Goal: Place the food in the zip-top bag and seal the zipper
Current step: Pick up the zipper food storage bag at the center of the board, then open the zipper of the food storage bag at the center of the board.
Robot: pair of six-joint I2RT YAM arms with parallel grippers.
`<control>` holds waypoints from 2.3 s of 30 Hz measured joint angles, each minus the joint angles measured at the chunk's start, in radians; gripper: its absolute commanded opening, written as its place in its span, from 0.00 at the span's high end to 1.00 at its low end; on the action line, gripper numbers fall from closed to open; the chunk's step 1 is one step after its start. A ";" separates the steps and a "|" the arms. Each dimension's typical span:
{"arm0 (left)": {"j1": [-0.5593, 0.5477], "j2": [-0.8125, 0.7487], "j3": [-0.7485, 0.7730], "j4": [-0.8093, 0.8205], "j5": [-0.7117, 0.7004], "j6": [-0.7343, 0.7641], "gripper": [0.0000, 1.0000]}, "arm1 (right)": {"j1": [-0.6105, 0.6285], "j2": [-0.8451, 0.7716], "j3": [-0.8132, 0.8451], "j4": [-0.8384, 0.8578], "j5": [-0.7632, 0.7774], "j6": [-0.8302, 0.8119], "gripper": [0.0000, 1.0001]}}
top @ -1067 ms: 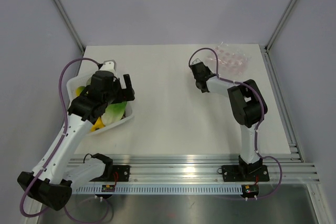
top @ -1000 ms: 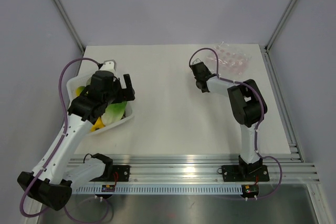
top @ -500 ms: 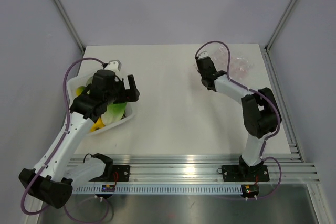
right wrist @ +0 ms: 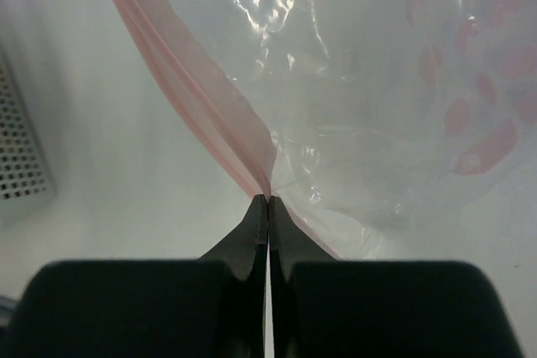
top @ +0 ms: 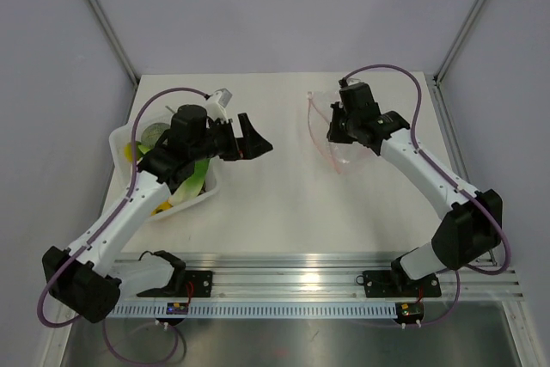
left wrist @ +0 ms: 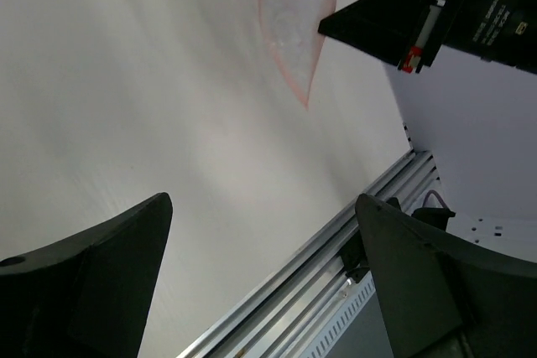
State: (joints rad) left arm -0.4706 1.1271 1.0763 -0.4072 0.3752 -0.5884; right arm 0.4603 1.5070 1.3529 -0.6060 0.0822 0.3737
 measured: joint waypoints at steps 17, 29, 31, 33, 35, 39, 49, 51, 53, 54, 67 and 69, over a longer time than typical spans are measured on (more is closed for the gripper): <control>-0.143 0.341 0.001 0.291 0.013 -0.125 0.18 | 0.055 -0.177 -0.069 -0.072 -0.210 0.178 1.00; -0.216 0.498 0.094 0.329 -0.008 -0.163 1.00 | 0.055 -0.190 -0.082 -0.099 -0.248 0.184 1.00; -0.219 0.528 0.121 0.322 -0.009 -0.156 1.00 | 0.058 -0.190 -0.081 -0.113 -0.219 0.183 1.00; -0.220 0.537 0.128 0.309 -0.009 -0.155 1.00 | 0.070 -0.189 -0.069 -0.158 -0.159 0.177 1.00; -0.220 0.537 0.129 0.290 -0.008 -0.155 1.00 | 0.092 -0.189 -0.048 -0.193 -0.095 0.167 0.91; -0.220 0.536 0.142 0.254 -0.005 -0.159 1.00 | 0.149 -0.180 -0.006 -0.230 -0.001 0.146 0.57; -0.220 0.484 0.152 0.213 -0.006 -0.208 1.00 | 0.245 -0.127 0.010 -0.235 0.108 0.134 0.46; -0.220 0.472 0.152 0.213 -0.006 -0.214 1.00 | 0.266 -0.129 0.010 -0.225 0.120 0.134 0.45; -0.220 0.469 0.152 0.213 -0.006 -0.219 1.00 | 0.288 -0.132 0.008 -0.214 0.130 0.135 0.46; -0.220 0.469 0.152 0.213 -0.006 -0.222 1.00 | 0.300 -0.136 0.007 -0.206 0.138 0.135 0.46; -0.220 0.468 0.152 0.194 -0.004 -0.217 1.00 | 0.358 -0.109 0.009 -0.172 0.305 0.094 0.69; -0.220 0.465 0.152 0.179 -0.004 -0.206 1.00 | 0.358 -0.091 0.009 -0.172 0.346 0.078 0.86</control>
State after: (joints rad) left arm -0.6907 1.5921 1.2282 -0.2283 0.3714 -0.7940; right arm 0.8181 1.4162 1.3621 -0.7776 0.4286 0.4519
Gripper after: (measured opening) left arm 0.005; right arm 0.307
